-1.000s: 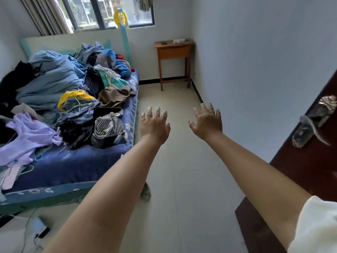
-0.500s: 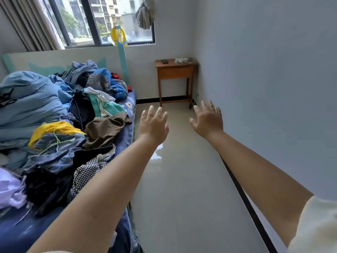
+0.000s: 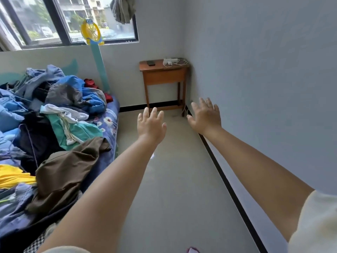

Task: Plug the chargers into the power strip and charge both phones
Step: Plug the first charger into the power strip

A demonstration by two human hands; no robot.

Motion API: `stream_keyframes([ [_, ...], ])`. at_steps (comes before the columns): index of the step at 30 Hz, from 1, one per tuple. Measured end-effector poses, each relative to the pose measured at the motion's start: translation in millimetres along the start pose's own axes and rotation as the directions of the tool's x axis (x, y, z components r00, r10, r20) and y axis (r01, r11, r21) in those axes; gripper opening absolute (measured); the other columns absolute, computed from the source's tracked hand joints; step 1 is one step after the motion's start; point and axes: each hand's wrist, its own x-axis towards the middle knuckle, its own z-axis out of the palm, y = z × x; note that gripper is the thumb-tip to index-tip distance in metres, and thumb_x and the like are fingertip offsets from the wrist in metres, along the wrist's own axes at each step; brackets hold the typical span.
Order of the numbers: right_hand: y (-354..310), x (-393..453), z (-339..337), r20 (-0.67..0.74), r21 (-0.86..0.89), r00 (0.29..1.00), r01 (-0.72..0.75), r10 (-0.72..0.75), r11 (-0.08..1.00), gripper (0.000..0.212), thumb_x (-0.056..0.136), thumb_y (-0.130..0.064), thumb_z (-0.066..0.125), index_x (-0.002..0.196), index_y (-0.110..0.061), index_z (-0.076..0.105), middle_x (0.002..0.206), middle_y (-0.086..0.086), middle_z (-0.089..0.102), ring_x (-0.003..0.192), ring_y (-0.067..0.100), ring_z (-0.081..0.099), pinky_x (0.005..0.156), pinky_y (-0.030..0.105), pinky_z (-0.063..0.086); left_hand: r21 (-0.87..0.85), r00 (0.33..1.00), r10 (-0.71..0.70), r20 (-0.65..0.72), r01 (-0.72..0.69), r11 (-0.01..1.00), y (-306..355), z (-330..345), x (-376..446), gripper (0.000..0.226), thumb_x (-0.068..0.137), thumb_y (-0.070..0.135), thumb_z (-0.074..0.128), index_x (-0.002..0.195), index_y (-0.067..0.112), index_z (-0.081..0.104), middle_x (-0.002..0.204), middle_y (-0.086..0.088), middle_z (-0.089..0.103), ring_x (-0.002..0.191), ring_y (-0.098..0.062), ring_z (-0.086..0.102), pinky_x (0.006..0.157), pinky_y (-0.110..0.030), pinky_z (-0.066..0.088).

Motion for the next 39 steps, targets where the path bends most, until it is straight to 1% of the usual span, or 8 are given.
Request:
stream_keyframes([
  [6,18,161,32,0.009,0.008,1.000,0.030,-0.030,1.000,0.049,0.093,-0.032,0.043,0.137,-0.012,0.032,0.152,0.016,0.017,0.140,0.033,0.007,0.112,0.050,0.008,0.040,0.999,-0.043,-0.006,0.043,0.998,-23,27,152,0.048,0.095,0.033,0.036,0.139,0.018,0.024,0.152,-0.008,0.020,0.140,-0.031,0.008,0.113,-0.044,0.008],
  [13,5,323,112,0.036,0.013,0.993,0.114,-0.114,0.993,0.049,0.093,-0.033,0.044,0.137,-0.013,0.032,0.151,0.015,0.020,0.140,0.032,0.008,0.112,0.050,0.010,0.060,0.996,-0.092,0.002,0.092,0.994,-75,76,307,0.048,0.095,0.032,0.036,0.139,0.018,0.024,0.152,-0.007,0.018,0.140,-0.030,0.007,0.113,-0.045,0.009],
  [17,-8,430,152,0.024,0.032,0.994,0.107,-0.108,0.994,0.050,0.093,-0.033,0.044,0.137,-0.013,0.032,0.151,0.015,0.020,0.140,0.032,0.009,0.112,0.050,0.010,0.074,0.997,-0.081,-0.005,0.081,0.994,-110,105,412,0.048,0.096,0.033,0.033,0.140,0.019,0.022,0.153,-0.006,0.015,0.140,-0.029,0.005,0.113,-0.044,0.007],
  [20,-14,503,169,0.018,-0.011,0.993,0.113,-0.113,0.994,0.051,0.092,-0.033,0.045,0.137,-0.014,0.031,0.151,0.015,0.020,0.140,0.032,0.010,0.112,0.051,0.011,0.066,0.997,-0.075,0.001,0.074,0.995,-133,115,485,0.049,0.096,0.033,0.031,0.141,0.020,0.019,0.154,-0.005,0.013,0.141,-0.029,0.003,0.114,-0.043,0.006],
  [24,-16,596,192,0.023,-0.018,0.997,0.074,-0.073,0.997,0.052,0.092,-0.035,0.045,0.137,-0.014,0.031,0.151,0.015,0.021,0.139,0.033,0.011,0.112,0.051,0.013,0.068,0.999,-0.051,0.001,0.051,0.996,-159,130,589,0.051,0.095,0.034,0.033,0.141,0.020,0.017,0.154,-0.006,0.014,0.141,-0.030,0.003,0.114,-0.044,0.007],
  [31,5,744,257,0.073,0.014,0.997,0.028,-0.029,1.000,0.053,0.093,-0.037,0.043,0.138,-0.015,0.029,0.152,0.015,0.020,0.140,0.033,0.009,0.112,0.051,0.013,0.028,0.998,-0.036,0.044,0.035,0.999,-182,192,743,0.054,0.094,0.038,0.035,0.142,0.021,0.016,0.153,-0.006,0.015,0.141,-0.029,0.004,0.114,-0.044,0.008],
  [34,19,814,288,0.076,0.036,0.996,0.037,-0.040,0.999,0.053,0.093,-0.037,0.044,0.138,-0.015,0.029,0.151,0.016,0.021,0.140,0.034,0.010,0.112,0.051,0.014,-0.002,0.995,-0.072,0.076,0.072,0.997,-187,222,814,0.056,0.093,0.040,0.036,0.142,0.021,0.017,0.153,-0.006,0.016,0.141,-0.029,0.004,0.114,-0.044,0.009],
  [39,47,924,329,0.135,0.074,0.989,0.045,-0.054,0.996,0.053,0.092,-0.038,0.043,0.138,-0.014,0.029,0.151,0.015,0.022,0.140,0.033,0.010,0.112,0.050,0.015,-0.091,0.983,-0.126,0.135,0.139,0.986,-188,265,919,0.054,0.092,0.043,0.034,0.141,0.022,0.021,0.153,-0.004,0.019,0.141,-0.027,0.007,0.114,-0.042,0.010],
])
